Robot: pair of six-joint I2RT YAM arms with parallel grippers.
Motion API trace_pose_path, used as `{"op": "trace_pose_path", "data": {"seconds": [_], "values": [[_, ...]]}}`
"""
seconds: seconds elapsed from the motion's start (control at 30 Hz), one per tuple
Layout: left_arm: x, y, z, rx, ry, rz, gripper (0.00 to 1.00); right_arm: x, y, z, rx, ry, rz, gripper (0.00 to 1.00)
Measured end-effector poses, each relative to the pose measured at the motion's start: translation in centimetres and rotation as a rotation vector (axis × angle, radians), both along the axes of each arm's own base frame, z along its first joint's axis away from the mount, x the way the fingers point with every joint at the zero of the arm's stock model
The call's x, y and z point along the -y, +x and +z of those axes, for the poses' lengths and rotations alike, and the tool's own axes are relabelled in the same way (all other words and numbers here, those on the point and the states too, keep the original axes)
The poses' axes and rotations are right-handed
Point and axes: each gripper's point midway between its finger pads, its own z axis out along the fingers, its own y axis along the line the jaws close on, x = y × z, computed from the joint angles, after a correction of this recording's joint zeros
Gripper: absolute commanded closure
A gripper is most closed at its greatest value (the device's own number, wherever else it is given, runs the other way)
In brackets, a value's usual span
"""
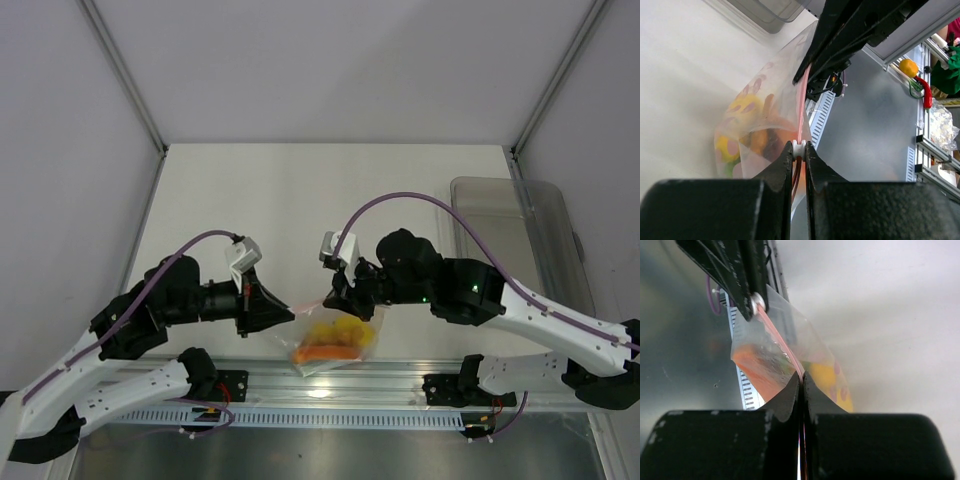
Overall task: Place the food in the zip-top bag and seal the zipper
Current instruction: Zip the zipper food storage bag at the center of the board.
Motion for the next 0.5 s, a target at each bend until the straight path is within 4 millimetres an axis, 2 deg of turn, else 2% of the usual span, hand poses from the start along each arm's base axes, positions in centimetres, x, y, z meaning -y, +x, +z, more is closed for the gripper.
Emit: {"op": "trace_pose_path", "data": {"seconds": [0.33, 0.5], "values": [[-1.4, 0.1, -0.5, 0.003, 0.026, 0.053, 0.99, 2.2, 1.2, 0.0, 0.015, 0.055, -0.142, 1.00], [-2.7, -0.1, 0.0, 0.013, 0.038, 0.085, 0.99, 3.0, 0.9, 0.4, 0.024, 0.083, -0.161, 1.00]]}}
